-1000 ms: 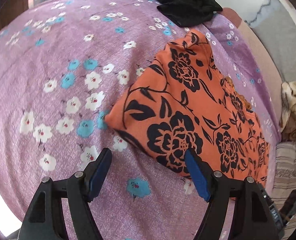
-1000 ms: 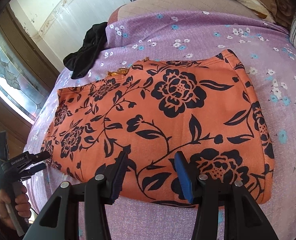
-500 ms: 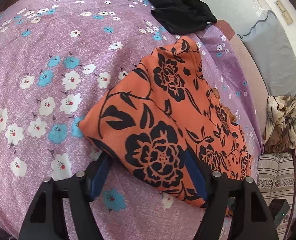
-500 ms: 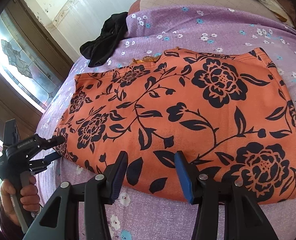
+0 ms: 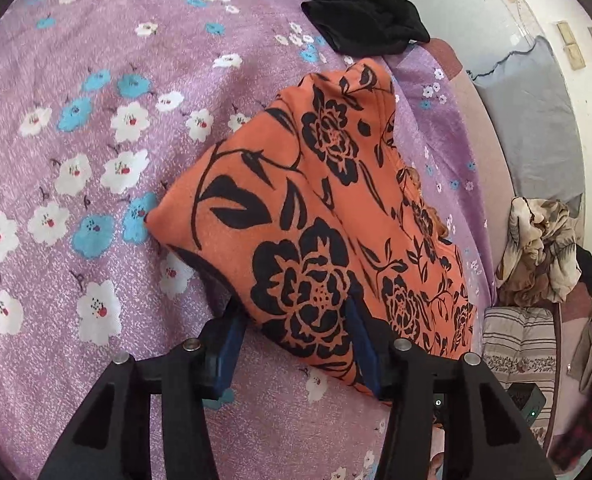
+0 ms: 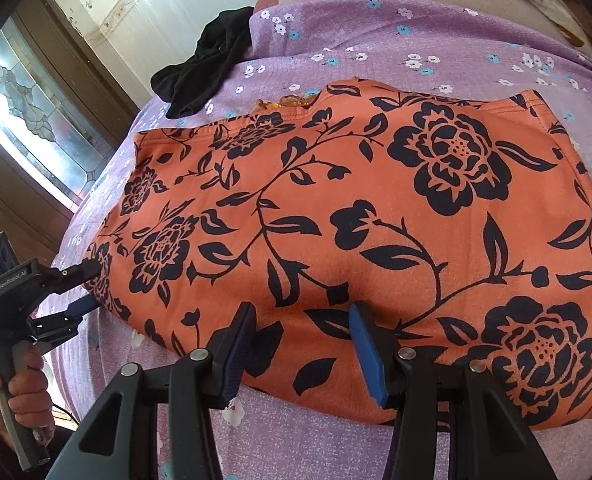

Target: Fold small clothes

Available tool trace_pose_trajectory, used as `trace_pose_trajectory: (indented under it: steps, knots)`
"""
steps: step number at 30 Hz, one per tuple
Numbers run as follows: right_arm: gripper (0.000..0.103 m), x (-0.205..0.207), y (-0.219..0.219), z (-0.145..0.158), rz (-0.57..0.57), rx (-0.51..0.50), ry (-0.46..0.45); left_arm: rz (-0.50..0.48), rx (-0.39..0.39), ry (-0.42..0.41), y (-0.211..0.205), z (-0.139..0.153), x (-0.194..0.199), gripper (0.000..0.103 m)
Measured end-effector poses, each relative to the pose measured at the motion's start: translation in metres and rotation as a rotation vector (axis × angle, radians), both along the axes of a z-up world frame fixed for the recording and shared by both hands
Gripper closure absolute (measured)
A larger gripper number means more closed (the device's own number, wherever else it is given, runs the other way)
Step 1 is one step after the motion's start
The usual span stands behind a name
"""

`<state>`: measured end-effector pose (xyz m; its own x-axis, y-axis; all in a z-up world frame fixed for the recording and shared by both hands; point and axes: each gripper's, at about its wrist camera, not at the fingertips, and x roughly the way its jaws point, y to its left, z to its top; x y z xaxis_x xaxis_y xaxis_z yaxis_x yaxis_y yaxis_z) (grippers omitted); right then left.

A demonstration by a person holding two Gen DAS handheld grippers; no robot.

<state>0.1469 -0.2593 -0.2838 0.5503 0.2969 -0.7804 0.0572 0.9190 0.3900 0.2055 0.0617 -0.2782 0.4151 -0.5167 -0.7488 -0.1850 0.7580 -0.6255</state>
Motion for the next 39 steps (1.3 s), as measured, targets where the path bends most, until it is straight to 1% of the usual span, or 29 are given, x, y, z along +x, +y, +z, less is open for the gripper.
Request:
trace_pose_trajectory:
  steps: [2,3,4,7,10,12,13,14,15,16,17,18,19,21,22,23,24,26,27,30,32,34,35,36,37,38,39]
  knots:
    - [0.050,0.000,0.000,0.000,0.002,-0.001,-0.003,0.005,0.007,-0.011,-0.003,0.002,-0.002,0.049]
    - [0.050,-0.001,0.000,0.000,0.004,-0.003,-0.006,-0.006,0.016,-0.019,-0.006,0.004,-0.001,0.044]
    - [0.050,-0.001,0.000,0.000,0.008,-0.006,-0.009,-0.009,0.022,-0.027,-0.009,0.005,-0.001,0.042]
    - [0.050,-0.001,0.001,0.000,0.015,-0.011,-0.016,0.024,0.029,-0.051,-0.012,0.003,0.006,0.042]
    - [0.050,-0.001,0.002,0.000,0.018,-0.015,-0.018,0.079,0.020,-0.078,-0.011,0.001,0.018,0.042]
    - [0.049,0.000,0.003,0.000,0.029,-0.018,-0.019,0.101,0.025,-0.096,-0.012,0.001,0.023,0.044]
    - [0.049,0.001,0.004,0.001,0.035,-0.023,-0.020,0.103,0.036,-0.104,-0.015,0.001,0.025,0.046]
    - [0.049,0.002,0.005,0.001,0.041,-0.025,-0.020,0.103,0.049,-0.112,-0.018,0.002,0.026,0.052]
    - [0.050,0.004,0.005,0.001,0.046,-0.024,-0.019,0.096,0.062,-0.113,-0.021,0.003,0.027,0.067]
    - [0.050,0.004,0.004,0.002,0.048,-0.020,-0.016,0.089,0.078,-0.113,-0.025,0.003,0.029,0.074]
    - [0.050,0.005,0.002,0.003,0.046,-0.010,-0.014,0.090,0.098,-0.117,-0.027,0.004,0.029,0.076]
    - [0.053,0.005,0.000,0.006,0.042,0.005,-0.021,0.090,0.109,-0.124,-0.028,0.006,0.030,0.080]
    - [0.058,0.005,-0.004,0.011,0.036,0.025,-0.044,0.088,0.118,-0.133,-0.029,0.008,0.030,0.082]
    - [0.060,0.004,-0.010,0.023,0.015,0.048,-0.100,0.073,0.142,-0.171,-0.034,0.017,0.029,0.084]
    - [0.060,0.004,-0.014,0.026,0.003,0.058,-0.112,0.058,0.158,-0.198,-0.037,0.022,0.028,0.084]
    - [0.060,0.006,-0.017,0.025,-0.003,0.075,-0.104,0.039,0.178,-0.228,-0.041,0.027,0.027,0.085]
    - [0.060,0.010,-0.020,0.019,-0.009,0.091,-0.071,0.021,0.201,-0.259,-0.046,0.032,0.026,0.085]
    - [0.061,0.018,-0.022,0.000,-0.021,0.105,0.036,-0.018,0.253,-0.315,-0.057,0.041,0.023,0.085]
    - [0.064,0.016,-0.025,-0.002,-0.032,0.122,0.026,-0.040,0.284,-0.345,-0.064,0.045,0.022,0.086]
    - [0.064,0.013,-0.037,0.003,-0.048,0.201,0.034,-0.118,0.372,-0.449,-0.089,0.062,0.012,0.087]
    - [0.064,0.010,-0.050,0.002,-0.089,0.265,0.027,-0.189,0.408,-0.528,-0.110,0.074,0.003,0.087]
    - [0.063,0.008,-0.063,0.002,-0.114,0.334,0.008,-0.268,0.425,-0.597,-0.131,0.083,-0.008,0.088]
    - [0.061,0.007,-0.067,0.005,-0.124,0.363,-0.008,-0.310,0.424,-0.620,-0.141,0.086,-0.014,0.088]
    - [0.056,0.005,-0.074,0.008,-0.135,0.396,-0.033,-0.352,0.419,-0.635,-0.152,0.088,-0.019,0.088]
    - [0.047,0.002,-0.081,0.011,-0.150,0.436,-0.063,-0.397,0.421,-0.645,-0.163,0.089,-0.025,0.088]
    - [0.042,-0.001,-0.089,0.014,-0.169,0.484,-0.095,-0.440,0.431,-0.651,-0.176,0.087,-0.030,0.088]
    - [0.034,-0.004,-0.097,0.016,-0.189,0.537,-0.124,-0.491,0.450,-0.655,-0.190,0.084,-0.036,0.088]
